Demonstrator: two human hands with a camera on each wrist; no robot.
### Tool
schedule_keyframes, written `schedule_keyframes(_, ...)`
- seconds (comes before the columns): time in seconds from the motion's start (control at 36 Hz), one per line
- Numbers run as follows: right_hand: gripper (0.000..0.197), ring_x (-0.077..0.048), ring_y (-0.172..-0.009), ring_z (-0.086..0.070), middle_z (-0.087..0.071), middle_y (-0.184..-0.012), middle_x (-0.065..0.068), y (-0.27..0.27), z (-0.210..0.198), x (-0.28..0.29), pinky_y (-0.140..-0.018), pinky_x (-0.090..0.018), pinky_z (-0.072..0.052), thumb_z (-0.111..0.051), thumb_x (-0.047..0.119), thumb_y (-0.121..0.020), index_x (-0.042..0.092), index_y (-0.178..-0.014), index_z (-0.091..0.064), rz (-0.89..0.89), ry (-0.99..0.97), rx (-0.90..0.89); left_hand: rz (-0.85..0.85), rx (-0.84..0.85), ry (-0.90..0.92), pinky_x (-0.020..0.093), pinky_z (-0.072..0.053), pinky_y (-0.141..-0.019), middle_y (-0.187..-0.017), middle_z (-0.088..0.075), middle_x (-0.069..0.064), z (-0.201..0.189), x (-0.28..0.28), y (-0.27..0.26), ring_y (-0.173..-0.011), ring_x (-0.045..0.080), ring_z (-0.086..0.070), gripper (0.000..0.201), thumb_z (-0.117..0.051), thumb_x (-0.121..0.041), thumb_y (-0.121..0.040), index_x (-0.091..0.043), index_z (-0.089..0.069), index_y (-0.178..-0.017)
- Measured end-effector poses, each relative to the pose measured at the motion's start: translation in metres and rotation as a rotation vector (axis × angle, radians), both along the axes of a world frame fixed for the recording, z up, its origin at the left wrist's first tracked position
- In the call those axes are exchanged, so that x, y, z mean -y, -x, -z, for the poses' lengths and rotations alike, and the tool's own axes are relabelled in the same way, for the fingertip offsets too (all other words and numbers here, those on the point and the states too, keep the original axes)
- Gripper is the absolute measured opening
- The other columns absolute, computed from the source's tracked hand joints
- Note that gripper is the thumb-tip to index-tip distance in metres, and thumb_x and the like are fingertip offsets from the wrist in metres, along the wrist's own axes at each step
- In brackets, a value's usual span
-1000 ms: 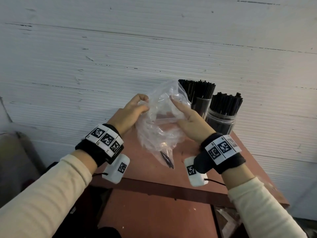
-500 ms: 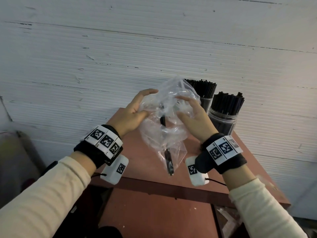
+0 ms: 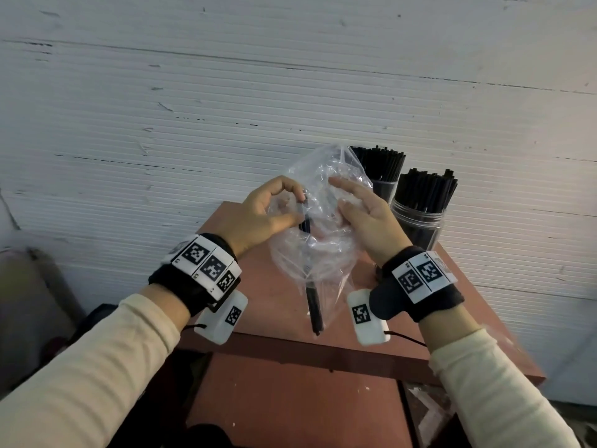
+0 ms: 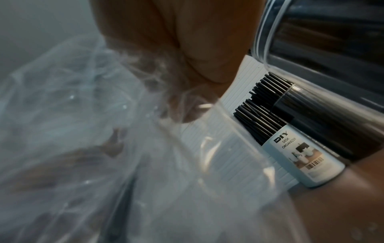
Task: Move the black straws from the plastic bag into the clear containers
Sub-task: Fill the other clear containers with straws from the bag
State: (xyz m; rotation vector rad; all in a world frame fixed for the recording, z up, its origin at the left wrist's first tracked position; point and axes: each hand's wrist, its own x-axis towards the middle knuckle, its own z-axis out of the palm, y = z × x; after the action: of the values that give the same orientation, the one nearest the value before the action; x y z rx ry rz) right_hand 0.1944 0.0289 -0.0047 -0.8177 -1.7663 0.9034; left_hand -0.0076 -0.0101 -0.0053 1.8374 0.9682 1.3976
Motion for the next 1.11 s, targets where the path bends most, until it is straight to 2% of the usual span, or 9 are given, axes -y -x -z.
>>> schedule_keyframes(0.11, 0.031, -0.024, -0.057, -0.035, -0.049, -0.065, -0.010, -0.003, -0.002, 0.000, -0.055, -0.030, -0.034, -0.049, 0.017, -0.097, 0.028, -0.124, -0.061, -0.049, 0.016, -0.023, 0.009, 0.018, 0.037, 0.013, -0.046, -0.090, -0.116, -0.064, -0.013, 0.000, -0.005, -0.001, -0.115, 0.001, -0.059, 0.027, -0.070, 0.000, -0.085, -0.020, -0.060, -0.099)
schedule_keyframes(0.25, 0.029, -0.028, -0.066, -0.037, -0.045, -0.074, -0.012, -0.005, -0.001, -0.001, -0.063, -0.038, -0.034, -0.051, 0.022, -0.093, 0.033, -0.116, -0.065, -0.056, 0.018, -0.034, 0.027, 0.024, 0.092, 0.041, -0.046, -0.105, -0.118, -0.062, -0.017, 0.001, -0.008, -0.005, -0.123, 0.016, -0.056, 0.028, -0.074, -0.010, -0.083, -0.029, -0.062, -0.099)
schedule_keyframes(0.36, 0.031, -0.013, -0.077, -0.057, -0.062, -0.103, 0.000, -0.007, -0.002, 0.002, -0.078, -0.027, -0.050, -0.049, 0.013, -0.099, 0.021, -0.128, -0.057, -0.014, -0.054, 0.036, 0.000, -0.009, 0.105, 0.027, -0.053, -0.093, -0.122, -0.063, -0.012, -0.001, -0.007, -0.007, -0.116, 0.009, -0.060, 0.023, -0.068, -0.008, -0.089, -0.026, -0.060, -0.101)
schedule_keyframes(0.47, 0.035, 0.007, -0.118, -0.048, -0.047, -0.133, 0.025, -0.009, 0.001, 0.000, -0.104, -0.022, -0.037, -0.050, 0.030, -0.099, 0.031, -0.134, -0.049, -0.022, -0.142, 0.232, -0.179, -0.053, 0.039, 0.006, -0.049, -0.073, -0.118, -0.059, -0.015, -0.001, -0.012, -0.007, -0.093, -0.004, -0.057, 0.023, -0.063, -0.001, -0.092, -0.020, -0.059, -0.104)
schedule_keyframes(0.58, 0.039, -0.012, -0.131, -0.031, -0.042, -0.136, 0.003, -0.016, 0.001, 0.000, -0.109, -0.030, -0.026, -0.052, 0.047, -0.094, 0.049, -0.132, -0.048, 0.107, -0.184, 0.400, -0.364, -0.053, -0.028, 0.009, -0.047, -0.064, -0.116, -0.060, -0.017, 0.004, -0.019, -0.003, -0.082, -0.003, -0.054, 0.027, -0.062, -0.006, -0.092, -0.031, -0.059, -0.097)
schedule_keyframes(0.72, 0.023, -0.016, -0.114, -0.038, -0.048, -0.120, 0.001, -0.012, -0.002, 0.005, -0.095, -0.021, -0.028, -0.067, 0.038, -0.087, 0.028, -0.108, -0.069, 0.413, -0.493, 0.318, -0.509, -0.121, 0.049, 0.035, -0.053, -0.082, -0.110, -0.060, -0.026, 0.006, -0.023, 0.003, -0.083, 0.006, -0.055, 0.032, -0.062, -0.020, -0.088, -0.050, -0.056, -0.093)
schedule_keyframes(0.83, 0.007, -0.005, -0.075, -0.057, -0.064, -0.084, 0.007, 0.000, -0.013, 0.011, -0.071, -0.015, -0.046, -0.065, 0.019, -0.090, 0.014, -0.088, -0.070, 0.255, -0.537, 0.294, -0.456, -0.106, 0.032, 0.010, -0.043, -0.058, -0.099, -0.059, -0.027, 0.001, -0.020, -0.008, -0.071, -0.007, -0.048, 0.029, -0.060, -0.009, -0.090, -0.037, -0.057, -0.098)
schedule_keyframes(0.97, 0.025, 0.000, -0.058, -0.049, -0.058, -0.065, 0.009, 0.021, -0.012, 0.013, -0.054, -0.007, -0.037, -0.060, 0.030, -0.094, 0.010, -0.083, -0.071, 0.255, -0.379, 0.515, -0.382, -0.059, 0.037, 0.013, -0.045, -0.067, -0.105, -0.059, -0.020, -0.001, -0.014, -0.017, -0.079, -0.007, -0.056, 0.027, -0.064, -0.004, -0.085, -0.023, -0.060, -0.104)
schedule_keyframes(1.11, 0.031, -0.012, -0.075, -0.064, -0.070, -0.078, -0.001, 0.029, -0.007, 0.011, -0.070, -0.023, -0.053, -0.076, 0.039, -0.079, 0.010, -0.084, -0.071, 0.308, -0.250, 0.496, -0.342, 0.035, 0.052, 0.031, -0.048, -0.069, -0.100, -0.060, 0.000, 0.002, -0.010, -0.016, -0.077, 0.015, -0.054, 0.024, -0.070, -0.009, -0.084, -0.018, -0.060, -0.104)
